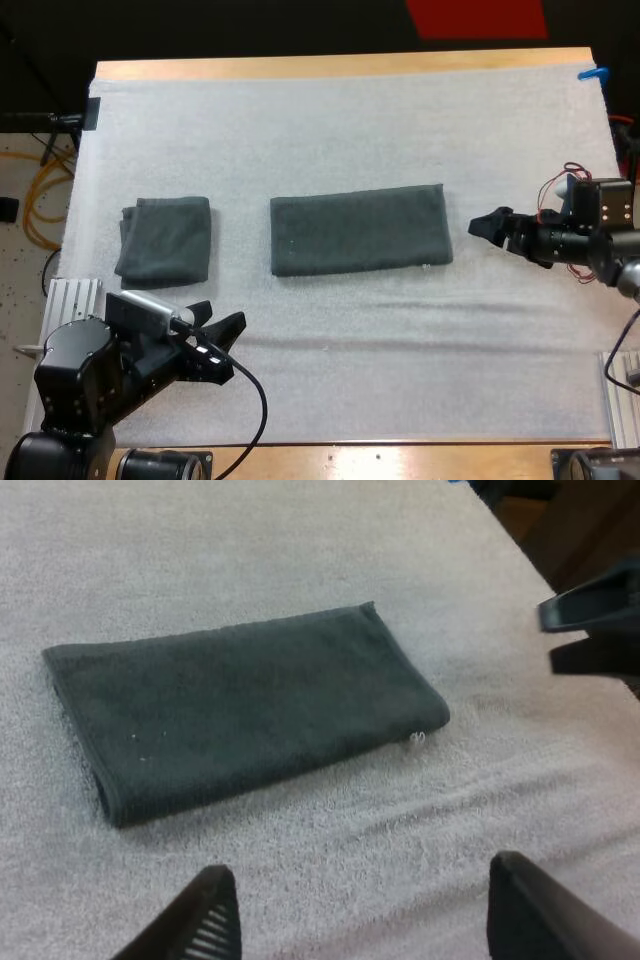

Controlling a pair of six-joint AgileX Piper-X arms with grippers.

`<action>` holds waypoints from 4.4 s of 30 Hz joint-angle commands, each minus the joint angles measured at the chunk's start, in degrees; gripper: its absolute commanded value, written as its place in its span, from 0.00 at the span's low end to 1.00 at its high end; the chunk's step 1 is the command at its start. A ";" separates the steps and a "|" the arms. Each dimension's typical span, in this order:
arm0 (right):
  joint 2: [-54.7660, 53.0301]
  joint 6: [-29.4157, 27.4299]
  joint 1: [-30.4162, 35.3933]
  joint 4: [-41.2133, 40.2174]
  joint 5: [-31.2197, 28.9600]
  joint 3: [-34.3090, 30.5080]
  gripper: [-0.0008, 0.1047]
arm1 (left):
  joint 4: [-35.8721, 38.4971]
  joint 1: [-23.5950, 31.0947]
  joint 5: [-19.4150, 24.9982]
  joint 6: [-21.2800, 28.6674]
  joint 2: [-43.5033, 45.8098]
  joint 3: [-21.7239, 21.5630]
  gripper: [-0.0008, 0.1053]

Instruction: Pick towel from pile fold and stack

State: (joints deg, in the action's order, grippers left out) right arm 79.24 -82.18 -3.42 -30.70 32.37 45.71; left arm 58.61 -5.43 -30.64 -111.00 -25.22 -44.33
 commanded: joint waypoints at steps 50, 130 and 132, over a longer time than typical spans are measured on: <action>24.48 18.61 -8.18 20.54 14.53 1.27 0.48 | -0.21 0.10 -1.32 -2.94 0.13 -0.20 0.51; 22.58 7.84 -29.71 3.68 -10.65 16.52 0.01 | -0.21 0.10 -7.78 -3.42 -0.01 -0.20 0.51; 22.58 7.84 -29.71 3.71 -10.65 16.52 0.09 | -0.21 0.10 -7.78 -3.42 -0.01 -0.20 0.51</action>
State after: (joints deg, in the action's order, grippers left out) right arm 101.86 -74.19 -32.87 -27.19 21.17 61.69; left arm 58.61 -5.43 -37.95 -113.98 -25.22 -44.33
